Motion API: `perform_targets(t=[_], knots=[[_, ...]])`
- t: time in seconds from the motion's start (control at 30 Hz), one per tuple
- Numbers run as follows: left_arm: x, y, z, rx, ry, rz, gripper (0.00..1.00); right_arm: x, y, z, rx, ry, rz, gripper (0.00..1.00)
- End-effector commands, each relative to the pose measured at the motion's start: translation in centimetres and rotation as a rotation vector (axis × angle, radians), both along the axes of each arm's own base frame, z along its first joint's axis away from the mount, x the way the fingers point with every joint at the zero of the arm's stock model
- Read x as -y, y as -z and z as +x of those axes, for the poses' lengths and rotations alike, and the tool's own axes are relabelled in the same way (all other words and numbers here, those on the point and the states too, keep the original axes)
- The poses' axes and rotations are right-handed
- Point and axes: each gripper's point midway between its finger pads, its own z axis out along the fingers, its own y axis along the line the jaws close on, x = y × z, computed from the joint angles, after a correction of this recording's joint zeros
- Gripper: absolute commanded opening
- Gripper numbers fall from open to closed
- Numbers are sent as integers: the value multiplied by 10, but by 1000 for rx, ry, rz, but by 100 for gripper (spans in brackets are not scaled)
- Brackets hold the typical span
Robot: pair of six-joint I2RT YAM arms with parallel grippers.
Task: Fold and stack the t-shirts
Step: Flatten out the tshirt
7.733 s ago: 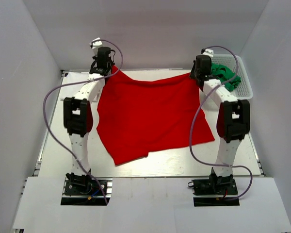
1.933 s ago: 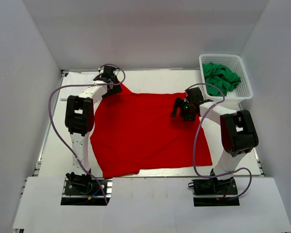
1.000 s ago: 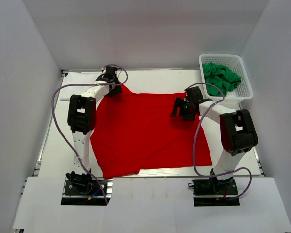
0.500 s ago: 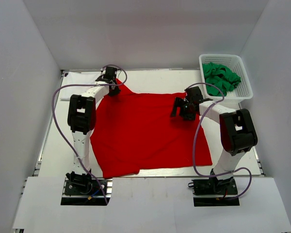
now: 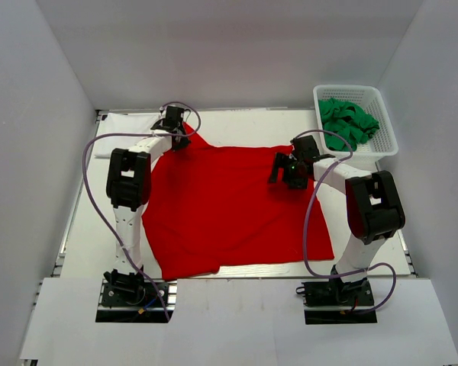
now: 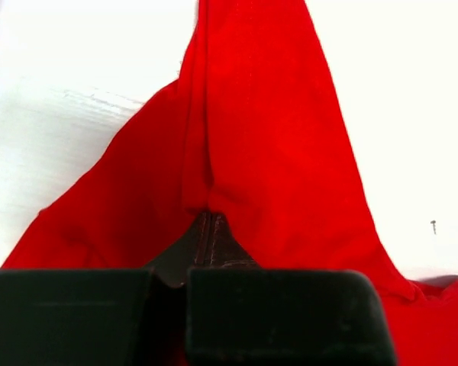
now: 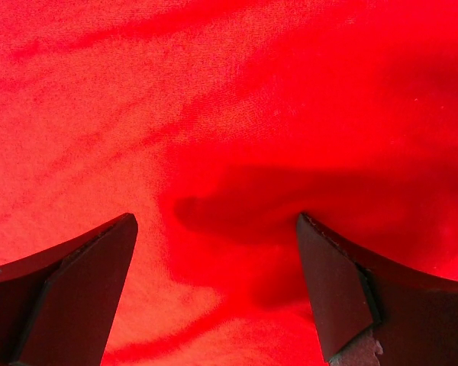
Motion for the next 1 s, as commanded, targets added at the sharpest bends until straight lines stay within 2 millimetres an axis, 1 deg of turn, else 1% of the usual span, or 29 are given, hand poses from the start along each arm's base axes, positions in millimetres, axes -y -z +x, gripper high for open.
perform_targets(t=[0.0, 0.03, 0.1, 0.13, 0.17, 0.2, 0.23, 0.3, 0.33, 0.37, 0.4, 0.43, 0.47, 0.5, 0.53, 0.57, 0.6, 0.63, 0.67, 0.7, 0.73, 0.77, 0.8, 0.83, 0.87, 0.9, 0.93, 0.97], knots=[[9, -38, 21, 137, 46, -37, 0, 4, 5, 0, -20, -1, -19, 90], [13, -51, 29, 171, 55, -53, 0, 3, 5, 1, -20, -2, -19, 90], [17, -54, 38, 194, 64, -66, 0, 4, 5, 2, -19, 2, -18, 90], [20, -65, 48, 224, 78, -71, 0, 3, 4, 3, -20, 3, -16, 90], [21, -65, 52, 230, 78, -72, 0, 2, 5, 3, -21, -1, -15, 90], [24, -55, 56, 219, 86, -77, 0, 3, 5, 3, -23, 4, -13, 90], [30, -64, 65, 249, 94, -102, 0, 1, 5, 3, -20, 0, -9, 90], [34, -66, 72, 267, 96, -120, 0, 2, 5, 5, -19, 6, -12, 90], [39, -67, 75, 275, 108, -148, 0, 4, 7, 5, -21, 3, -23, 90], [43, -72, 83, 310, 119, -162, 0, 3, 4, 7, -13, 4, -22, 90], [50, -71, 84, 317, 139, -195, 0, 6, 6, 7, -19, 4, -31, 90], [56, -77, 90, 341, 147, -222, 0, 5, 7, 8, -19, 4, -37, 90], [59, -65, 94, 335, 158, -230, 0, 8, 6, 10, -17, 9, -39, 90], [65, -63, 99, 345, 169, -256, 0, 6, 8, 10, -19, 3, -42, 90], [67, -72, 108, 381, 172, -262, 0, 6, 7, 11, -17, 3, -44, 90], [71, -67, 111, 377, 181, -281, 1, 6, 4, 15, -9, 4, -43, 90], [80, -57, 118, 395, 217, -308, 6, 6, 7, 14, -17, 3, -47, 90], [91, -64, 122, 431, 246, -325, 6, 7, 8, 14, -22, 6, -49, 90], [95, -65, 125, 451, 267, -339, 6, 7, 8, 15, -19, 5, -50, 90], [99, -81, 133, 513, 294, -345, 6, 7, 7, 14, -19, 4, -50, 90], [109, -73, 134, 516, 315, -355, 6, 10, 9, 14, -25, 10, -54, 90], [109, -74, 137, 532, 322, -349, 6, 11, 9, 14, -25, 14, -56, 90], [114, -80, 139, 547, 348, -364, 8, 11, 10, 13, -28, 11, -57, 90], [114, -81, 141, 561, 356, -356, 20, 11, 11, 12, -29, 10, -59, 90], [113, -78, 141, 548, 345, -349, 44, 11, 10, 11, -28, 9, -57, 90], [110, -73, 141, 543, 339, -334, 71, 11, 11, 10, -31, 12, -56, 90], [108, -76, 138, 536, 328, -327, 96, 10, 9, 12, -23, 12, -54, 90], [105, -81, 138, 548, 319, -322, 100, 11, 7, 12, -21, 14, -52, 90]])
